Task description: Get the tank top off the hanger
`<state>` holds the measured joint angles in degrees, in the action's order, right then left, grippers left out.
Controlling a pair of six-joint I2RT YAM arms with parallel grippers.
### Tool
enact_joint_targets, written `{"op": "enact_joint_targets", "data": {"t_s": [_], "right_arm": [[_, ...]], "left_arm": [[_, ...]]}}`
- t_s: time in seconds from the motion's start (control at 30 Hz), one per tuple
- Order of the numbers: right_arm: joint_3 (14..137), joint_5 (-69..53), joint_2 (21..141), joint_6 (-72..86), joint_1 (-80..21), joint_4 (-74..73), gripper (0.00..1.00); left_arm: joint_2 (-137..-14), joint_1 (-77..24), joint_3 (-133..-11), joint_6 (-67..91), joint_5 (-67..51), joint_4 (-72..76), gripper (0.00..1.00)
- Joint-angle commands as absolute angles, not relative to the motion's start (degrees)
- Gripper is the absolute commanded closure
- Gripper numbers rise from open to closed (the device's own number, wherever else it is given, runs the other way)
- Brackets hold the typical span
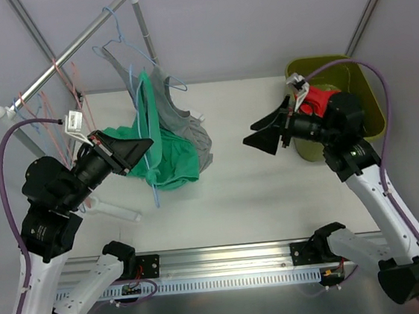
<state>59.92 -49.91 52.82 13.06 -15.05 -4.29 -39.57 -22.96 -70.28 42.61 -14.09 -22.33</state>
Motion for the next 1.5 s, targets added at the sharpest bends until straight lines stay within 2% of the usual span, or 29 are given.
{"op": "enact_joint_targets", "data": {"t_s": [0.0,0.03,0.13,0.27,0.37,0.4,0.5,0.77,0.83,0.9,0.93,0.97,1.0,1.17,1.47], "right_arm": [[64.8,-45.8,58.6,7.2,-23.4,-1.4,0.01],[66.0,-43.8,59.7,6.3,-25.1,-1.3,0.02],[67.5,-33.1,63.5,2.4,-32.2,-0.4,0.05],[71.7,-26.9,70.0,-2.1,-39.4,1.5,0.11],[73.1,-20.4,74.6,-2.6,-41.5,4.2,0.2],[73.4,-19.2,75.8,-2.4,-41.6,4.8,0.26],[74.8,-19.8,79.4,-1.5,-42.0,5.3,0.35],[72.3,-19.5,80.4,-2.7,-44.3,5.3,0.34],[71.8,-19.5,80.2,-2.9,-44.3,5.6,0.39],[71.5,-19.5,80.6,-3.1,-44.3,5.9,0.51],[71.6,-19.6,80.7,-3.2,-44.4,6.0,0.58],[71.8,-19.7,80.9,-3.3,-44.3,6.1,0.73],[71.9,-19.7,81.1,-3.3,-44.3,6.1,0.8],[71.7,-18.4,81.3,-3.6,-44.2,6.2,1.0],[72.9,-10.8,79.5,-4.1,-39.3,4.0,1.0]], "left_arm": [[-38.4,-23.6,-68.5,43.9,-31.1,-18.1,1.0],[-38.8,-23.6,-67.2,44.3,-38.6,-18.2,1.0],[-37.5,-23.6,-64.2,46.0,-46.0,-18.1,1.0],[-30.9,-23.6,-56.4,48.2,-47.1,-18.1,1.0],[-27.5,-23.6,-53.5,49.9,-49.7,-18.1,1.0],[-26.2,-23.5,-53.1,50.2,-49.8,-18.2,1.0],[-24.8,-23.5,-51.9,50.7,-50.0,-18.2,1.0],[-25.2,-23.6,-50.2,50.4,-47.3,-18.2,1.0],[-26.1,-23.5,-50.3,50.1,-47.0,-18.2,1.0],[-26.5,-23.6,-50.5,50.1,-46.8,-18.2,1.0],[-26.5,-23.6,-50.7,50.0,-46.6,-18.2,1.0],[-26.5,-23.5,-50.9,50.0,-46.5,-18.2,1.0],[-26.5,-23.6,-51.0,49.9,-46.4,-18.3,1.0],[-26.0,-23.6,-50.8,49.9,-46.8,-18.3,1.0],[-26.3,-23.5,-50.5,49.7,-48.9,-18.2,1.0]]}}
